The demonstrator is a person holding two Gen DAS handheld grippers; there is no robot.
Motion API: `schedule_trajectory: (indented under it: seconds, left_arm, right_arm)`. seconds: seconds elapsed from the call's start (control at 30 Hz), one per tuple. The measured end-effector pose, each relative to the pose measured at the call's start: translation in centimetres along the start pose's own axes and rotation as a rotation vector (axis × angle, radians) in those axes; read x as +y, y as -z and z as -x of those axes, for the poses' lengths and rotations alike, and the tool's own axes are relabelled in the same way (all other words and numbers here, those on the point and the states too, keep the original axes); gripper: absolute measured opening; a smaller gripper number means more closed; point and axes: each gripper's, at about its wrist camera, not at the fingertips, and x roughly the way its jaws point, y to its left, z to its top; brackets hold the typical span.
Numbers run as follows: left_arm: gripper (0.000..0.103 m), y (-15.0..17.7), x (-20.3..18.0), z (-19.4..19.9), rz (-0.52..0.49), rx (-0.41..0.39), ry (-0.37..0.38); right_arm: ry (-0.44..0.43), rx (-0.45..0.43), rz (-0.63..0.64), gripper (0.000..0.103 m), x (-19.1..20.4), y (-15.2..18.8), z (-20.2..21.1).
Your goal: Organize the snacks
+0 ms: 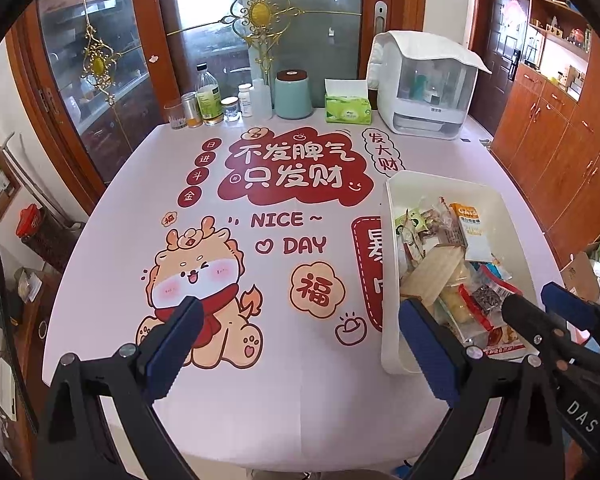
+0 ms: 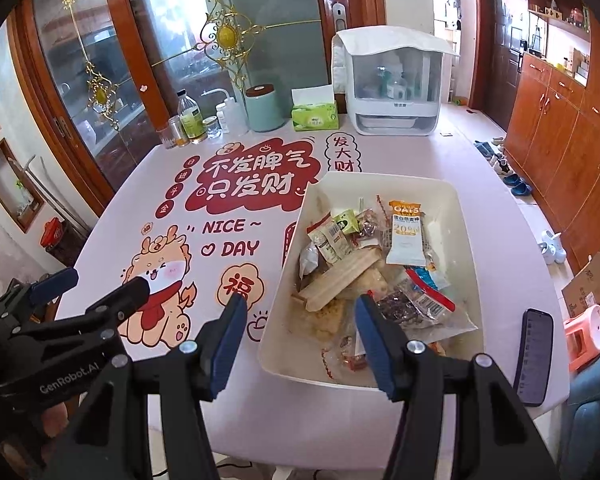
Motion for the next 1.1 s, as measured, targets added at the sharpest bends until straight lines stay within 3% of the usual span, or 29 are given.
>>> schedule_trajectory:
  seconds: [1.1]
  left_arm:
    - [0.098, 0.01, -0.73, 0.22, -0.014, -0.002, 0.004]
  right_arm:
    - [0.001, 0.014, 0.007, 0.057, -0.33, 0.01, -0.08]
